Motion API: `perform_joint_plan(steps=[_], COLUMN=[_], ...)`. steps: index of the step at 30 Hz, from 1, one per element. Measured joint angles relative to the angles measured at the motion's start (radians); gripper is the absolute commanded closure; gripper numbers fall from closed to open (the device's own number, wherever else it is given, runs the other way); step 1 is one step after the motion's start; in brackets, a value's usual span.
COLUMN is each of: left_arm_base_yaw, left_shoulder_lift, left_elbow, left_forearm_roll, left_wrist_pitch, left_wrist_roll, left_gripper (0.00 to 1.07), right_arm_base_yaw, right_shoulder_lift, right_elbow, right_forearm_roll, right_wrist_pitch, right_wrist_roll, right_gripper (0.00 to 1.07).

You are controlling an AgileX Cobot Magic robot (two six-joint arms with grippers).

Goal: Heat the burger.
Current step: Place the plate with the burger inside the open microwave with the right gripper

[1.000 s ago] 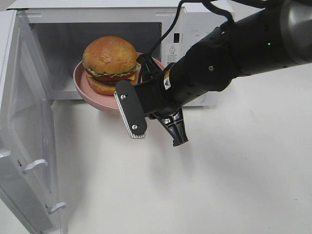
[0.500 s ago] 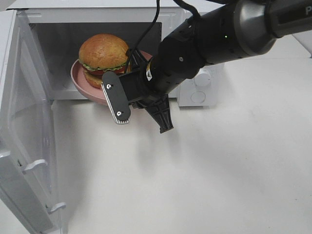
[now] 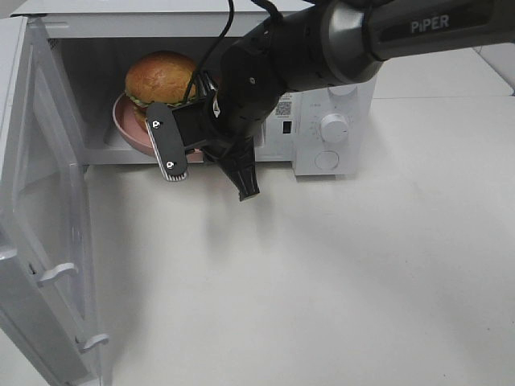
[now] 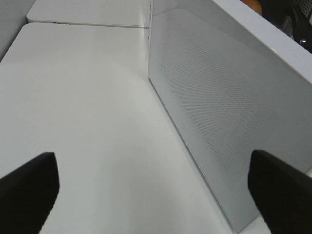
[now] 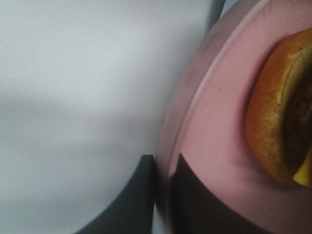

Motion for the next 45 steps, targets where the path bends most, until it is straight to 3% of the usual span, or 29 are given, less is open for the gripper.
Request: perform_joint_plan(steps=[12,34,39,45], left_arm_base_yaw=[0.000,0.000,0.000,0.000], left_shoulder_lift=[0.000,0.000,0.000,0.000], left_elbow=[0.000,0.000,0.000,0.000], left_forearm_roll=[0.000,0.000,0.000,0.000], left_wrist_pitch=[0.000,0.000,0.000,0.000], left_wrist_roll=[0.000,0.000,0.000,0.000], left_gripper=[0.09,0.09,0.09,0.09], right_arm_base_yaw=[-0.005,-0.011,-0.011,-0.011], right_shoulder_lift=[0.087,0.195,0.199,0.204], right_elbow=[-0.162,-0.341,-0.345,-0.346], right_forearm_roll=[0.001,-0.010,-0.011,-0.019], right_wrist_pitch=[0.047,0.113,0.114,0.090], right_wrist_roll=[0.050,0.102,0.102,0.102], right_gripper=[1.07,1.07,1.02,0.85])
